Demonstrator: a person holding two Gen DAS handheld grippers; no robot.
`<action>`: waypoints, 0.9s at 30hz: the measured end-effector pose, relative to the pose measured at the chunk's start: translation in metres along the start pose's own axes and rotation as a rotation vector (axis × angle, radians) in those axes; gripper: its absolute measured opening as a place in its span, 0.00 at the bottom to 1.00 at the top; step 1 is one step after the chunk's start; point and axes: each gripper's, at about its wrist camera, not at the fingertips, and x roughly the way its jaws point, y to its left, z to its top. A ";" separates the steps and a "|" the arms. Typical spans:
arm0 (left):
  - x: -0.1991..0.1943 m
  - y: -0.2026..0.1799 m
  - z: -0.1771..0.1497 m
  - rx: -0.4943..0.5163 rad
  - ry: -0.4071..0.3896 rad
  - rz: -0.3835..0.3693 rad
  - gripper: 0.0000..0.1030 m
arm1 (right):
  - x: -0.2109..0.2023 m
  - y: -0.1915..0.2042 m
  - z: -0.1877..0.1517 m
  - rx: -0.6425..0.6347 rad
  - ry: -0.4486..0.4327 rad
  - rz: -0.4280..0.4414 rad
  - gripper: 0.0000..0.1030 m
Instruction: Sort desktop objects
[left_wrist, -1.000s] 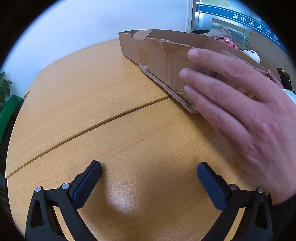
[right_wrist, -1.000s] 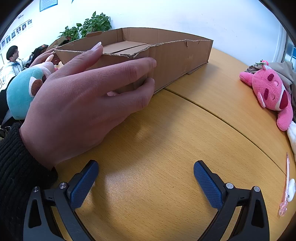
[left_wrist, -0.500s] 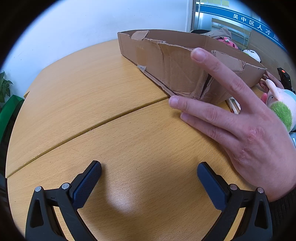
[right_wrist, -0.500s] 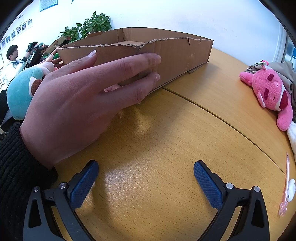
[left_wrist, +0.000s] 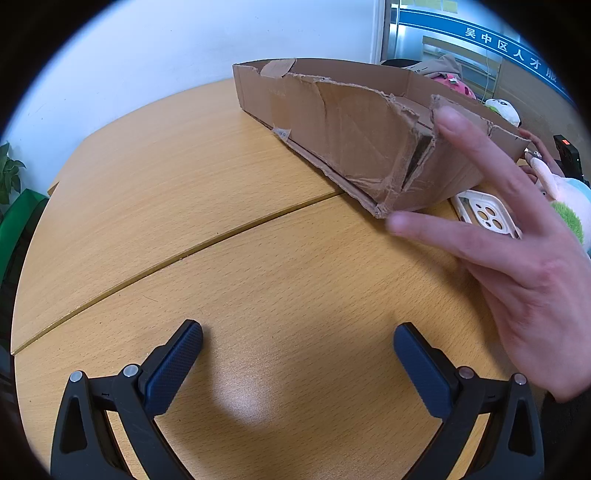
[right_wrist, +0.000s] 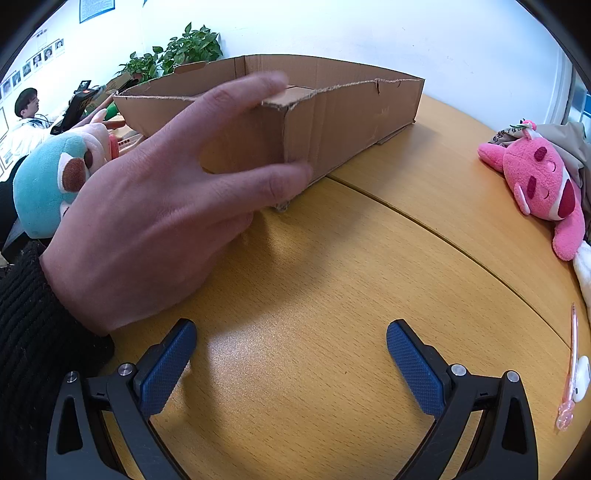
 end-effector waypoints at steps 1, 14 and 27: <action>0.000 0.000 0.000 0.000 0.000 0.000 1.00 | 0.000 0.000 0.000 0.000 0.000 0.000 1.00; 0.004 -0.001 0.000 0.000 -0.001 0.000 1.00 | 0.000 0.000 -0.001 -0.001 0.000 0.001 1.00; 0.004 -0.001 0.000 0.001 0.000 0.000 1.00 | -0.001 0.000 -0.001 -0.001 0.000 0.001 1.00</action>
